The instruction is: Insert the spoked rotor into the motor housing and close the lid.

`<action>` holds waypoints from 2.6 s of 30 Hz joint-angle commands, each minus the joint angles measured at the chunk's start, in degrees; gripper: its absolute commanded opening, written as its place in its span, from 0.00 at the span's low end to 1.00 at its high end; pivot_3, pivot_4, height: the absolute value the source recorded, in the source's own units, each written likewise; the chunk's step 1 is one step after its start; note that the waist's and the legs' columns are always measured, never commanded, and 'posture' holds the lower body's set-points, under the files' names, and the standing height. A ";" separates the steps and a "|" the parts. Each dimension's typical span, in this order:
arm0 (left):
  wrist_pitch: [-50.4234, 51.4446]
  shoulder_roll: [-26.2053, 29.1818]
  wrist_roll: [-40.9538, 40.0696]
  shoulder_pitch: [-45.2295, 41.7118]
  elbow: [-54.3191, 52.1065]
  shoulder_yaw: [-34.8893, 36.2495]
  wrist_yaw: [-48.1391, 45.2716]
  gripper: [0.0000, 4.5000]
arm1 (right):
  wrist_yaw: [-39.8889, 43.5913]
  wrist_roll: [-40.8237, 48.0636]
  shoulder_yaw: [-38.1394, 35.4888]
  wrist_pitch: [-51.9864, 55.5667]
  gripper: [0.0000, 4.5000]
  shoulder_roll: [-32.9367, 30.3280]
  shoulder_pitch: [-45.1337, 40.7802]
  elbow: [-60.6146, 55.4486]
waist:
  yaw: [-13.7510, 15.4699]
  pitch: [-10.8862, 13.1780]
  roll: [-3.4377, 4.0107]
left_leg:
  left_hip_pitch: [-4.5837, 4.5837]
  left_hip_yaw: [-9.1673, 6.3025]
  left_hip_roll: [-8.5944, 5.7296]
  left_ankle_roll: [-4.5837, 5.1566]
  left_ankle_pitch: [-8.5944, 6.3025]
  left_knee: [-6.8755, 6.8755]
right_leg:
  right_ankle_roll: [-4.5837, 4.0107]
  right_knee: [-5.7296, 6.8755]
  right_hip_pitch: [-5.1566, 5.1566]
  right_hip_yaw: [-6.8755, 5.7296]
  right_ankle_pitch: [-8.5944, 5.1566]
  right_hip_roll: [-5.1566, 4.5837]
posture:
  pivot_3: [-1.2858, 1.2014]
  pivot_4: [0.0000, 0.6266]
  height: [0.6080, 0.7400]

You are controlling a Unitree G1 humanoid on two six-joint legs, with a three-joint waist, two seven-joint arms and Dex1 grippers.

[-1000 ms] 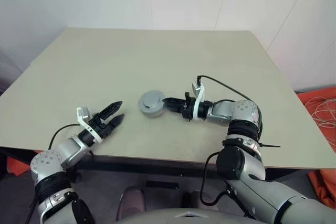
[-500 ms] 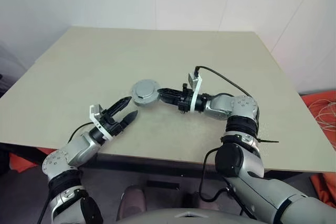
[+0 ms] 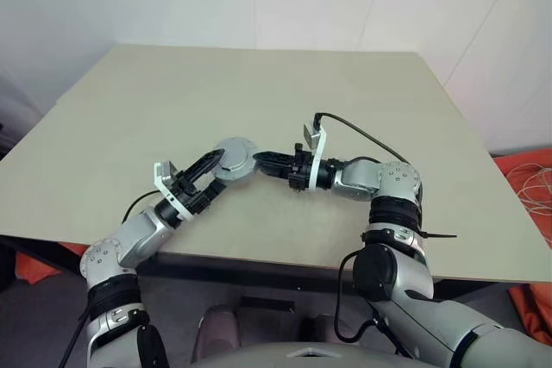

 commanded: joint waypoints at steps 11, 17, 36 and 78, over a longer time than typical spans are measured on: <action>-4.69 1.97 -4.77 0.91 -2.80 -3.03 -0.40 0.45 | 0.35 4.48 -0.66 -0.23 0.23 1.09 -1.05 -3.46 | 0.00 0.00 0.00 | 0.00 0.00 0.00 -0.01 0.01 0.05 | 0.04 0.02 0.02 0.00 0.02 0.00 | 0.52 0.00 1.00; -5.81 2.39 -5.47 1.33 -3.14 -4.14 -0.26 0.45 | -0.19 3.25 1.09 -1.83 0.23 2.84 0.63 -6.23 | -0.02 0.00 0.00 | 0.00 0.00 0.00 -0.01 0.01 0.06 | 0.05 0.03 0.02 0.00 0.03 0.01 | 0.52 0.00 1.00; -18.40 2.49 -5.20 -0.63 -8.92 -2.41 4.64 0.45 | 8.73 -5.32 19.56 -8.85 1.00 -9.63 6.21 -16.35 | 0.03 0.00 -0.02 | 0.02 -0.03 0.00 -0.02 0.01 0.24 | 0.23 0.04 0.16 0.01 0.14 0.01 | 0.52 0.00 1.00; -47.42 -5.56 12.11 -9.66 -2.04 7.60 30.43 0.61 | 51.82 -34.74 50.67 -71.26 1.00 -29.24 18.08 -28.58 | -0.03 0.01 -1.05 | 0.07 -0.16 0.00 0.58 -0.34 1.13 | 0.49 0.04 0.77 -0.06 0.27 -0.24 | 0.52 0.00 1.00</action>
